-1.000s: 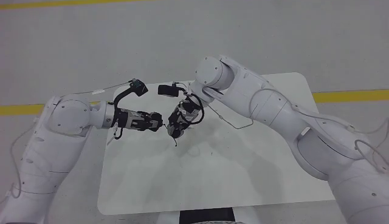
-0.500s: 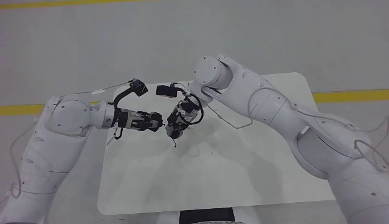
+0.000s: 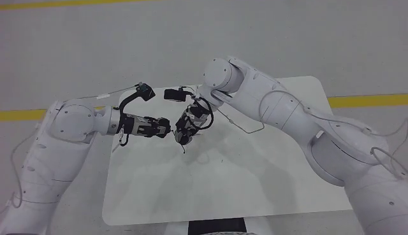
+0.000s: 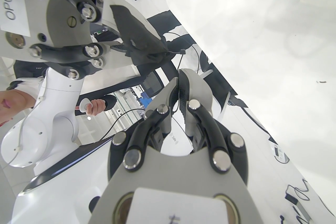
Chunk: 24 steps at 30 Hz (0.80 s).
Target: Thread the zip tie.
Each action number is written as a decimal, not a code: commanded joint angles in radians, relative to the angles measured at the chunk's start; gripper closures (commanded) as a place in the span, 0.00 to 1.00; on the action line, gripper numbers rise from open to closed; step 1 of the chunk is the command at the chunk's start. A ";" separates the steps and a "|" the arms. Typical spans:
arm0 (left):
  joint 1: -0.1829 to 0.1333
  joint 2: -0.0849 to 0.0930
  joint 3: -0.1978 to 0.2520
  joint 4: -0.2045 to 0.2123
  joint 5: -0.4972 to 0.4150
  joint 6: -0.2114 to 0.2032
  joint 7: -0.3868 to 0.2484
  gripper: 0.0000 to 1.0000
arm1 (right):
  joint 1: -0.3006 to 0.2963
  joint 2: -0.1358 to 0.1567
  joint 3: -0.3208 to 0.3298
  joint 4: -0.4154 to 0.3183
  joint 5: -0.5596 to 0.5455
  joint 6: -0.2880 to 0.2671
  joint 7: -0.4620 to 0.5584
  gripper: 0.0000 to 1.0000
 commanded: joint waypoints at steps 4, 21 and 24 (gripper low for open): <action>0.000 0.000 0.000 0.000 0.000 0.000 0.000 1.00 | 0.006 -0.005 -0.009 0.014 0.008 -0.004 0.000 1.00; 0.000 0.000 0.000 0.000 0.000 0.000 0.000 1.00 | 0.021 -0.028 -0.032 0.059 0.030 -0.023 0.000 1.00; 0.000 0.000 0.000 0.000 0.000 0.000 0.000 1.00 | 0.022 -0.031 -0.041 0.064 0.037 -0.024 0.000 1.00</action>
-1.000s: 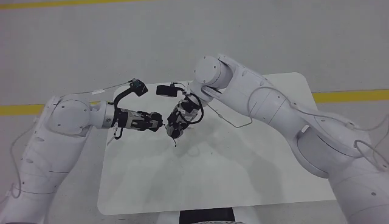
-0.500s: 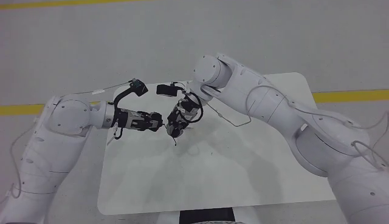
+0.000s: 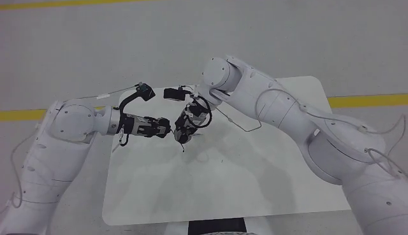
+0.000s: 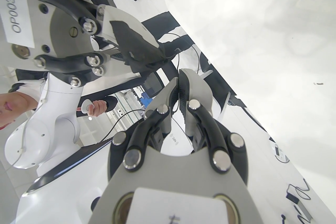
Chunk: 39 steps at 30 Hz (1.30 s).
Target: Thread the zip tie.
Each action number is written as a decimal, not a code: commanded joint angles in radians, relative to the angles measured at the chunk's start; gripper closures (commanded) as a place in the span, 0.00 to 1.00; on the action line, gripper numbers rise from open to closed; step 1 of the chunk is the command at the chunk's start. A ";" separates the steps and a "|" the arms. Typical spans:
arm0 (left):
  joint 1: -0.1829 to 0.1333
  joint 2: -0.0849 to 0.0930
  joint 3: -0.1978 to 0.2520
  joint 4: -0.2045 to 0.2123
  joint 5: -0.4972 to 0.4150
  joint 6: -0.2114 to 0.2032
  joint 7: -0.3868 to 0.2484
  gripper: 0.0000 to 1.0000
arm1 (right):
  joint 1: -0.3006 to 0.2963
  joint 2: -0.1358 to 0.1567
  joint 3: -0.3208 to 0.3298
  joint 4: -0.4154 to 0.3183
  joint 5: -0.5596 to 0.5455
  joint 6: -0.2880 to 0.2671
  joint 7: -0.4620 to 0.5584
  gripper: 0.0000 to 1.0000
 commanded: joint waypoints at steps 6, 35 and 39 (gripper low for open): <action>0.000 0.000 0.000 0.000 0.000 0.000 0.000 1.00 | 0.009 -0.004 -0.011 0.008 0.017 -0.018 0.000 1.00; 0.000 0.014 0.030 -0.007 -0.009 0.000 0.034 1.00 | 0.021 0.003 -0.023 0.008 0.028 -0.022 0.000 1.00; -0.003 0.018 0.034 -0.007 -0.016 0.000 0.035 1.00 | 0.021 0.000 -0.023 0.015 0.026 -0.023 0.000 1.00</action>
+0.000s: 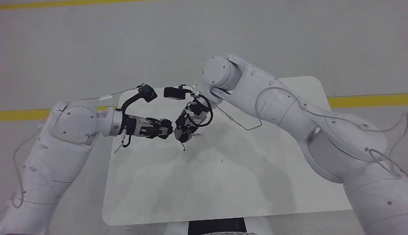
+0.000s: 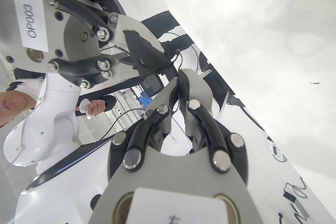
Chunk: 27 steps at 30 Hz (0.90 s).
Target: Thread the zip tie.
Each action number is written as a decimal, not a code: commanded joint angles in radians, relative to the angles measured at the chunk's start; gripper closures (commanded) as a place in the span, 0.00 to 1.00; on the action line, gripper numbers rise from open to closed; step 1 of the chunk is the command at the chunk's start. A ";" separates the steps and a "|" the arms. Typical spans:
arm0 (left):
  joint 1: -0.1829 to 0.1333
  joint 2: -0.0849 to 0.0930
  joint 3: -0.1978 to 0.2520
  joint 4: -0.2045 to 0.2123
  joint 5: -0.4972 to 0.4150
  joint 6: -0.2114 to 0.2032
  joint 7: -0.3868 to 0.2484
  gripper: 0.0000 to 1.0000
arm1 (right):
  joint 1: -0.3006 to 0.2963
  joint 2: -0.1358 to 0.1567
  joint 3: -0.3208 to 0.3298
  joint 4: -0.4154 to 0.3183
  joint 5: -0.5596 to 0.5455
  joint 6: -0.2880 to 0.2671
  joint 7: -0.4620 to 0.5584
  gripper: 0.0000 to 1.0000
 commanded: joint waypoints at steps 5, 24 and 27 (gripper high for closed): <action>-0.002 0.006 0.005 -0.001 -0.005 0.000 0.007 1.00 | -0.001 -0.006 0.000 0.009 0.000 -0.002 0.000 1.00; -0.004 0.024 0.017 0.001 -0.013 0.000 0.030 1.00 | 0.001 -0.017 0.000 0.032 0.007 0.001 0.000 0.72; -0.003 0.027 0.018 0.002 -0.013 0.000 0.035 1.00 | 0.002 -0.017 0.000 0.032 0.006 0.003 0.000 0.70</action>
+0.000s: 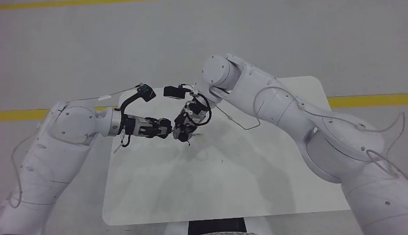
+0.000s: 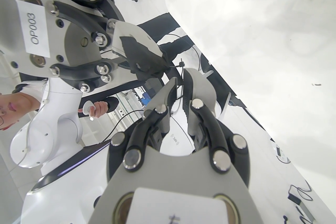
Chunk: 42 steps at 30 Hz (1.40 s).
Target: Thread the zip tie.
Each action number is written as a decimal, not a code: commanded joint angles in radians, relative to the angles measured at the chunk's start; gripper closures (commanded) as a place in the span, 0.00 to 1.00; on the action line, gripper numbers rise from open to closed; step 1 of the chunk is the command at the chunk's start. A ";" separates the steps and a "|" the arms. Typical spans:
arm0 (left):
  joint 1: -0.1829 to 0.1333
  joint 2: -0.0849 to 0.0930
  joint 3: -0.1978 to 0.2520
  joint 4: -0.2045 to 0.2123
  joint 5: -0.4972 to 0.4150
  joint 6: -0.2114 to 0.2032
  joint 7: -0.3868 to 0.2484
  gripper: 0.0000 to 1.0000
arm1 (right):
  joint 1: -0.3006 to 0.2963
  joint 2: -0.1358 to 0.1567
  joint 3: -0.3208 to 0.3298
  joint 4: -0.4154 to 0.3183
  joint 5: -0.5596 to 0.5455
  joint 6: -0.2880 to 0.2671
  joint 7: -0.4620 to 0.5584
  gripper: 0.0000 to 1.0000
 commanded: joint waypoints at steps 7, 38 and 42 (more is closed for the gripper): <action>0.001 0.008 0.001 0.002 -0.004 0.001 0.008 1.00 | 0.002 0.000 0.000 -0.001 -0.003 0.004 0.000 0.74; 0.027 0.042 -0.103 0.099 -0.260 0.080 0.044 1.00 | -0.099 0.166 0.308 -0.090 -0.028 0.015 -0.239 0.00; 0.042 0.046 -0.135 0.130 -0.335 0.083 0.047 1.00 | -0.157 0.213 0.389 -0.177 -0.048 0.022 -0.302 0.00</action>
